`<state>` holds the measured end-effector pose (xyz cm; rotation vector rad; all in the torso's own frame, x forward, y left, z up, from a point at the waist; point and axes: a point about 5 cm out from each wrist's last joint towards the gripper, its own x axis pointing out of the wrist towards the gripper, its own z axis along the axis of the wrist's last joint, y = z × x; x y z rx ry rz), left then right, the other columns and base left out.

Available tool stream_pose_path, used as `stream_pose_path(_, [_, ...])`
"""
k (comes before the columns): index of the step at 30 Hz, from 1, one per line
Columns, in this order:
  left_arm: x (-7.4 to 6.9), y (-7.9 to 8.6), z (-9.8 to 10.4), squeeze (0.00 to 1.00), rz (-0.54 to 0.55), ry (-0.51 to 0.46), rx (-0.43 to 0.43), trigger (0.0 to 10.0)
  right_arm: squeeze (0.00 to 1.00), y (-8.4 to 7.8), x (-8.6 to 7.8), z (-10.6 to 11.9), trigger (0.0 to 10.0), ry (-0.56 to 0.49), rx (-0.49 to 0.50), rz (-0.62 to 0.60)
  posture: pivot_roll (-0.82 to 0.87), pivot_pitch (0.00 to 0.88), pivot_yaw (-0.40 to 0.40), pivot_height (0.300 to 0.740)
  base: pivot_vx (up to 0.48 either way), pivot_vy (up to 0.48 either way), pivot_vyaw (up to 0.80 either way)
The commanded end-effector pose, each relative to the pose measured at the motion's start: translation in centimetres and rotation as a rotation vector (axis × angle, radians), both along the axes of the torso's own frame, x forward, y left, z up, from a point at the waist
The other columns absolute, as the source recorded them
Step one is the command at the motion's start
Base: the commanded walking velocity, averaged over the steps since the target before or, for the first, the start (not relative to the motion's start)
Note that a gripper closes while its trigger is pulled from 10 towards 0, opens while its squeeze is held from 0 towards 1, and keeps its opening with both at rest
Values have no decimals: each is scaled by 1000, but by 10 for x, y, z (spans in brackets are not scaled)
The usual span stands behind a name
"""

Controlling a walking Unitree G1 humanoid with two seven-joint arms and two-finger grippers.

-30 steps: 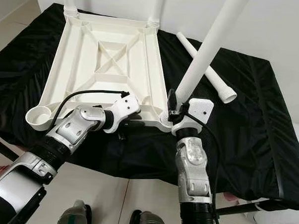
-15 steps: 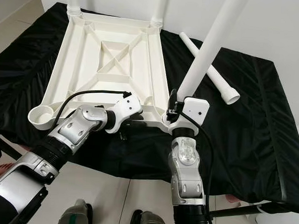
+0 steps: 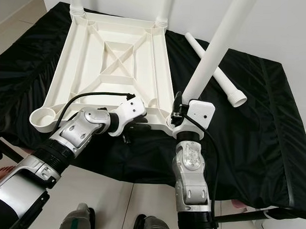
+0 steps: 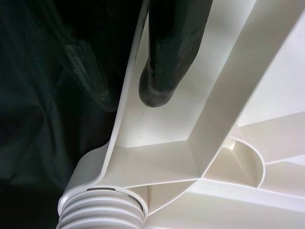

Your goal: Building children table

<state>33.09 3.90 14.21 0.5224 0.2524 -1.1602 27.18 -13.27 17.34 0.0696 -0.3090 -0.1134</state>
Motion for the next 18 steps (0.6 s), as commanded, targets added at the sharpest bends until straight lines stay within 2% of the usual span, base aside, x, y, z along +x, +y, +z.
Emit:
stream_pose_path(1, [4,3,2,0,9,-19,20,10000,0,-8,-4,-15,10000,74,15,-62,57,68,-100,740,0,0,0])
stream_pose_path(16, [4,4,2,0,9,-20,20,10000,0,-8,-4,-15,10000,74,17,-53,60,73,-101,740,0,0,0])
stream_pose_path(17, [4,4,2,0,10,-20,20,10000,663,-8,-3,-15,10000,73,25,-42,60,73,-101,740,0,0,0])
stream_pose_path(18, [4,4,2,0,11,-20,20,10000,1000,-7,-3,-15,10000,69,26,-26,60,72,-101,740,0,0,0])
